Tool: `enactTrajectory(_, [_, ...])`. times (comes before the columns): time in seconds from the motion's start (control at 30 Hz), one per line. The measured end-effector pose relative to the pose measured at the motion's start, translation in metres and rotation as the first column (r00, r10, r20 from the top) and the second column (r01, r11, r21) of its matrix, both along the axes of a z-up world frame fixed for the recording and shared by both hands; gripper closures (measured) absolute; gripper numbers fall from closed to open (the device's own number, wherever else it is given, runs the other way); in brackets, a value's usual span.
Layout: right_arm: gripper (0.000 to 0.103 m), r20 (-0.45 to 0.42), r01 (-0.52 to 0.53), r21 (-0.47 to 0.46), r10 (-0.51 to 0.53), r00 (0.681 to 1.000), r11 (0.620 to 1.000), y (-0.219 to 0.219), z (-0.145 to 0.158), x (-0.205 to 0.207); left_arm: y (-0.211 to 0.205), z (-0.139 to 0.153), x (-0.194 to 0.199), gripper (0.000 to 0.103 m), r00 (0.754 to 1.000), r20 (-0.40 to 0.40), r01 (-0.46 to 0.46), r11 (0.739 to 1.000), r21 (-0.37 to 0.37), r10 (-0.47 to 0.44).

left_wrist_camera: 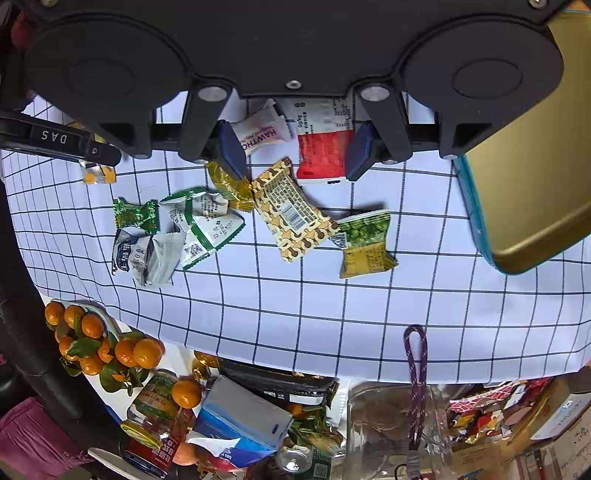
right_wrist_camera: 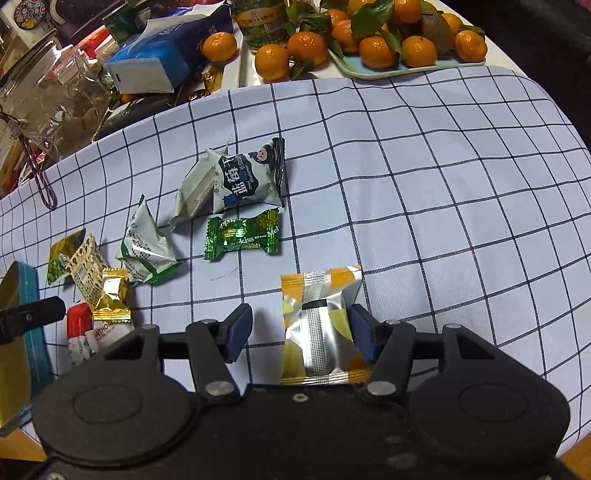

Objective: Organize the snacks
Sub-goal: 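Grasp the silver-yellow wrapped candy with the right tool while the left tool approaches the snacks, then grasp the green-white snack packet with the left tool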

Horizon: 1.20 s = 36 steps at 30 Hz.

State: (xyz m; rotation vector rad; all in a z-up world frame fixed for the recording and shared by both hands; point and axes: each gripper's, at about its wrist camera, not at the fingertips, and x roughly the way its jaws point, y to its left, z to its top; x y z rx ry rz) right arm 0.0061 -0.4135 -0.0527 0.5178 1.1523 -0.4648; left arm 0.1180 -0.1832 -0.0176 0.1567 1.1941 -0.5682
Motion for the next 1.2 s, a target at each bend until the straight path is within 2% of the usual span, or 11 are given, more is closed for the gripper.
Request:
enactTrajectory(0.17, [0.044, -0.007, -0.007, 0.005, 0.007, 1.0, 1.0, -0.003, 0.0, 0.0, -0.016, -0.001, -0.006, 0.041, 0.999, -0.02, 0.033, 0.999, -0.033, -0.033])
enactTrajectory(0.23, [0.056, -0.022, -0.013, -0.006, 0.013, 1.0, 1.0, -0.004, 0.0, 0.0, -0.025, 0.0, -0.009, 0.041, 0.999, -0.014, 0.047, 0.998, -0.037, -0.048])
enactTrajectory(0.33, [0.065, -0.033, -0.012, -0.007, 0.011, 0.999, 1.0, -0.006, 0.001, -0.002, -0.04, -0.001, -0.013, 0.041, 0.998, -0.011, 0.062, 0.997, -0.045, -0.063])
enactTrajectory(0.43, [0.066, -0.04, 0.01, -0.005, -0.01, 0.999, 1.0, -0.009, 0.003, -0.006, -0.053, 0.0, -0.014, 0.041, 0.998, -0.012, 0.065, 0.996, -0.061, -0.066])
enactTrajectory(0.63, [0.066, 0.01, 0.067, 0.021, -0.068, 0.998, 0.998, -0.018, 0.017, -0.013, -0.076, -0.001, -0.008, 0.041, 1.0, -0.006, 0.025, 0.996, -0.083, -0.025])
enactTrajectory(0.87, [0.065, 0.022, 0.097, 0.067, -0.099, 0.995, 0.993, -0.025, 0.019, -0.019, -0.094, -0.014, -0.004, 0.041, 1.0, -0.021, 0.0, 0.999, -0.048, -0.001])
enactTrajectory(1.2, [0.065, 0.054, 0.111, 0.108, -0.118, 0.992, 0.988, -0.028, 0.025, -0.027, -0.104, -0.026, -0.005, 0.041, 1.0, 0.013, -0.021, 1.0, 0.004, 0.021])
